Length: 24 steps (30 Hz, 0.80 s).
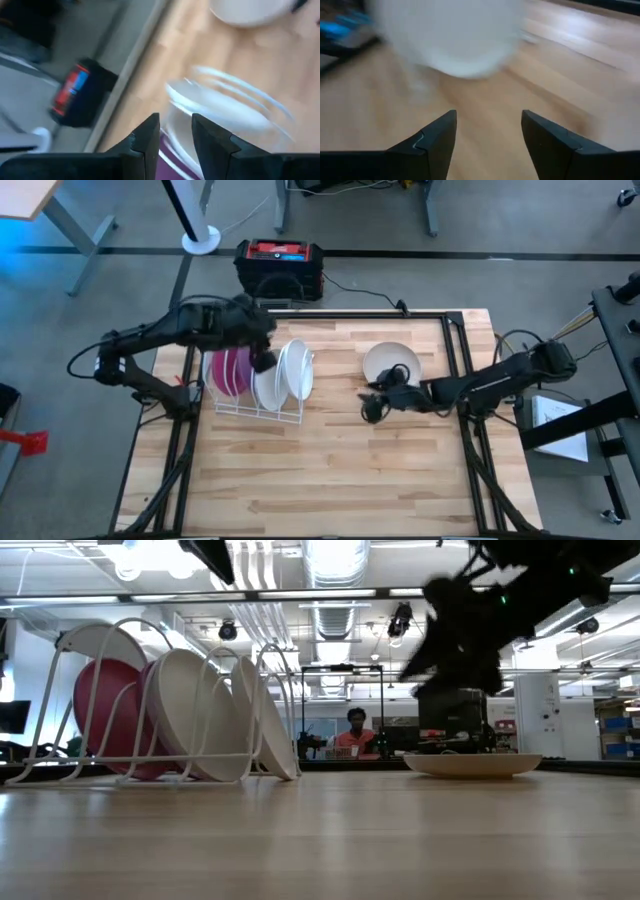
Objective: Sort dishes
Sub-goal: Adjust the white dish rack
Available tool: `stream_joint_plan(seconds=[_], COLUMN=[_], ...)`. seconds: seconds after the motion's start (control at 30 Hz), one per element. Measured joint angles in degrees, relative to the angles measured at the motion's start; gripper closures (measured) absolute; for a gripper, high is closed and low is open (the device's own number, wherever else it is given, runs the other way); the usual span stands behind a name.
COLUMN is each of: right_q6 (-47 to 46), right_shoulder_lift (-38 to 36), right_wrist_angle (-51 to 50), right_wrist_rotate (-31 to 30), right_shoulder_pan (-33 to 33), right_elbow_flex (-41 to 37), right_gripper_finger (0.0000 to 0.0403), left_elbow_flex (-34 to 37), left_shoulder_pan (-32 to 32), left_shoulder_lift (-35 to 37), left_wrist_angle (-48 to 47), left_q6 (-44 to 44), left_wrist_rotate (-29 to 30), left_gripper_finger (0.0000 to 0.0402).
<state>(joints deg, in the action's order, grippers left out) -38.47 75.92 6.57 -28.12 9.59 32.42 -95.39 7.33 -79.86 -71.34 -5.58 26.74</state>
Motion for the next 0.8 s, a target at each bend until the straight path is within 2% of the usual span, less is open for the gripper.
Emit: stream_joint_plan(seconds=[0.1, 0.2, 0.3, 0.37, 0.47, 0.53, 0.67, 0.73, 0.8], right_q6=[2.6, 5.0, 6.6, 8.7, 13.1, 16.1, 20.0, 21.0, 21.4], right_shoulder_lift=[4.1, 10.1, 16.4, 20.6, 26.4, 29.2, 31.6, 32.1, 32.1], right_wrist_angle=[13.9, 26.3, 33.8, 35.3, 35.2, 35.2, 32.6, 31.0, 28.9], right_wrist_rotate=[1.5, 1.4, 1.4, 1.4, 1.5, 1.7, 4.8, 6.4, 6.3], right_shoulder_pan=[2.7, 4.2, 4.4, 4.2, 3.8, 3.3, 2.5, 2.2, 1.8], right_elbow_flex=[0.0, 0.1, 2.9, 6.6, 13.4, 17.6, 23.7, 25.9, 27.1], right_gripper_finger=[0.0199, 0.0213, 0.0230, 0.0247, 0.0282, 0.0312, 0.0376, 0.0395, 0.0396], left_elbow_flex=[0.6, 2.6, 5.0, 5.8, 6.5, 6.7, 6.8, 7.0, 7.1], left_shoulder_pan=[-4.5, -10.6, -16.8, -20.4, -25.3, -28.0, -32.0, -33.5, -34.4], left_shoulder_lift=[0.2, 0.7, 1.2, 1.2, 1.3, 1.3, 1.7, 2.0, 2.3], left_wrist_angle=[-4.9, -5.8, -5.5, -5.5, -8.8, -10.6, -11.4, -11.3, -11.6], left_q6=[-5.8, -9.5, -11.0, -13.2, -18.7, -22.2, -24.9, -25.6, -26.5], left_wrist_rotate=[-1.5, 1.2, 4.3, 10.3, 22.5, 27.2, 28.4, 29.4, 29.8], left_gripper_finger=[0.0301, 0.0310, 0.0320, 0.0324, 0.0329, 0.0344, 0.0393, 0.0395, 0.0393])
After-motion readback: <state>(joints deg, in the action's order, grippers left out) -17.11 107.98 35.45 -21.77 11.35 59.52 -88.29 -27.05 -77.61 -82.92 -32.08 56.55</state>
